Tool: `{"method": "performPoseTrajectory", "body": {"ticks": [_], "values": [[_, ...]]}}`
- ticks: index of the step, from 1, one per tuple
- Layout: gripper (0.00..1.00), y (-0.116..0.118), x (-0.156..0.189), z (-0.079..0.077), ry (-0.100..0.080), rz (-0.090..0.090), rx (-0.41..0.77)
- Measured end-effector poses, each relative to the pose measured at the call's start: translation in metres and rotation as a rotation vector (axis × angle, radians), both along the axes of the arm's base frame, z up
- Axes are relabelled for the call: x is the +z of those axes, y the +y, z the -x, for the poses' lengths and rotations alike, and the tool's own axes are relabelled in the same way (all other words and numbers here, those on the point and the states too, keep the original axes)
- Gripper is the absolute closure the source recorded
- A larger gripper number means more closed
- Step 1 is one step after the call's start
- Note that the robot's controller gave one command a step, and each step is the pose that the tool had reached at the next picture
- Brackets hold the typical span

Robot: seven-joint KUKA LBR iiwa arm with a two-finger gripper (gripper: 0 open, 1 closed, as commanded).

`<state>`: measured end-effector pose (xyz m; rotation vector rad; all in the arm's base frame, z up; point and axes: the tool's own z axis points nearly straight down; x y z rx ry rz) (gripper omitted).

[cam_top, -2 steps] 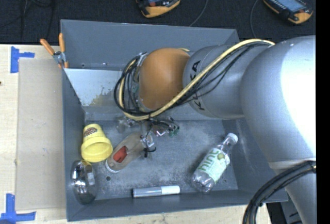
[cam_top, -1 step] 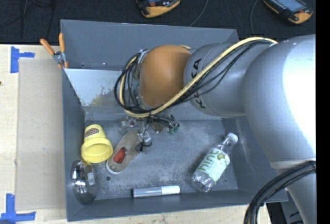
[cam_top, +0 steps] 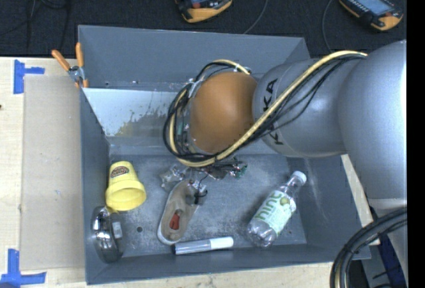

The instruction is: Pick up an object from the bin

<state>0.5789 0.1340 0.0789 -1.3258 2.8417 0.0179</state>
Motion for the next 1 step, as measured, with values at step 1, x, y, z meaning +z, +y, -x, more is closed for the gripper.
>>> {"method": "performPoseTrajectory", "body": {"ticks": [1], "values": [[1.0,-0.0069,0.131,0.0242,-0.005,-0.002,-0.036]]}}
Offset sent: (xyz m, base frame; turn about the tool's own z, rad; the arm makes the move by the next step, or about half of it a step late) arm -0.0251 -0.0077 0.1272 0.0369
